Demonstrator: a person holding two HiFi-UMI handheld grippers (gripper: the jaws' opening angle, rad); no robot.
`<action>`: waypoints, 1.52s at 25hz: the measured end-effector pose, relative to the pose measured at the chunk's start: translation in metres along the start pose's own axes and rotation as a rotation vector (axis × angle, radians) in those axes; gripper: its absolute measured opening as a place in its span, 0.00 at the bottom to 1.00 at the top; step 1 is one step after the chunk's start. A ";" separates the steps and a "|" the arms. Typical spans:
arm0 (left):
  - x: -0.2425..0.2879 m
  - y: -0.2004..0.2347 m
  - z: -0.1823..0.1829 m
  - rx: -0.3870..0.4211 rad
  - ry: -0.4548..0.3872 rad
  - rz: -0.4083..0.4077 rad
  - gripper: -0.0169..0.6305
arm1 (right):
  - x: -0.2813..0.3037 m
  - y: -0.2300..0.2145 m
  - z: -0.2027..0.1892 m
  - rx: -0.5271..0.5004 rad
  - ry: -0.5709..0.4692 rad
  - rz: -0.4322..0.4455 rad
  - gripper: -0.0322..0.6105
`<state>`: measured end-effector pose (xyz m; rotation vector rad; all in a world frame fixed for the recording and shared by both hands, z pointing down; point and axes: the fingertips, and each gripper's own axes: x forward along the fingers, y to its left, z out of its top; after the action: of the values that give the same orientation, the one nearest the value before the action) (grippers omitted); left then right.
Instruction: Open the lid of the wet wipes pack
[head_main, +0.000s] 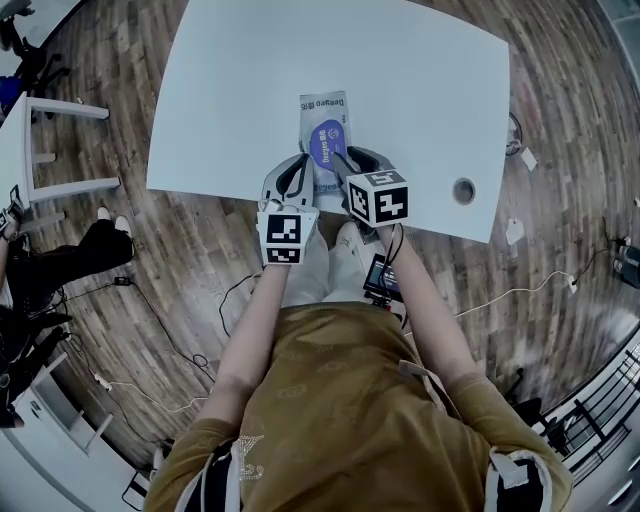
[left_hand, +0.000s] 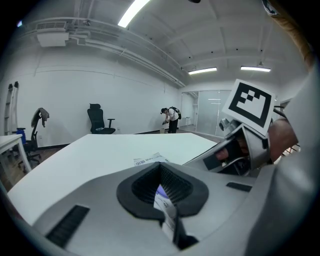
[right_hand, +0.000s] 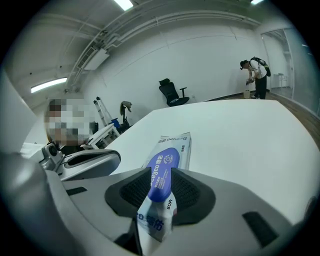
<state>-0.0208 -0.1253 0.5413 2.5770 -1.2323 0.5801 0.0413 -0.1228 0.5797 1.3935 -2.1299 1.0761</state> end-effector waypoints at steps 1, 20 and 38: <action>0.001 -0.002 -0.003 0.000 0.006 -0.003 0.03 | 0.002 -0.002 -0.001 0.012 0.003 -0.005 0.22; 0.014 -0.015 -0.027 -0.062 0.074 -0.046 0.03 | 0.021 -0.017 0.001 0.098 0.066 -0.045 0.22; 0.023 -0.036 -0.072 -0.018 0.253 -0.080 0.03 | 0.025 -0.020 0.003 0.227 0.109 -0.016 0.22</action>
<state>0.0022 -0.0923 0.6143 2.4329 -1.0415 0.8434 0.0487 -0.1443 0.6027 1.4114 -1.9657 1.3906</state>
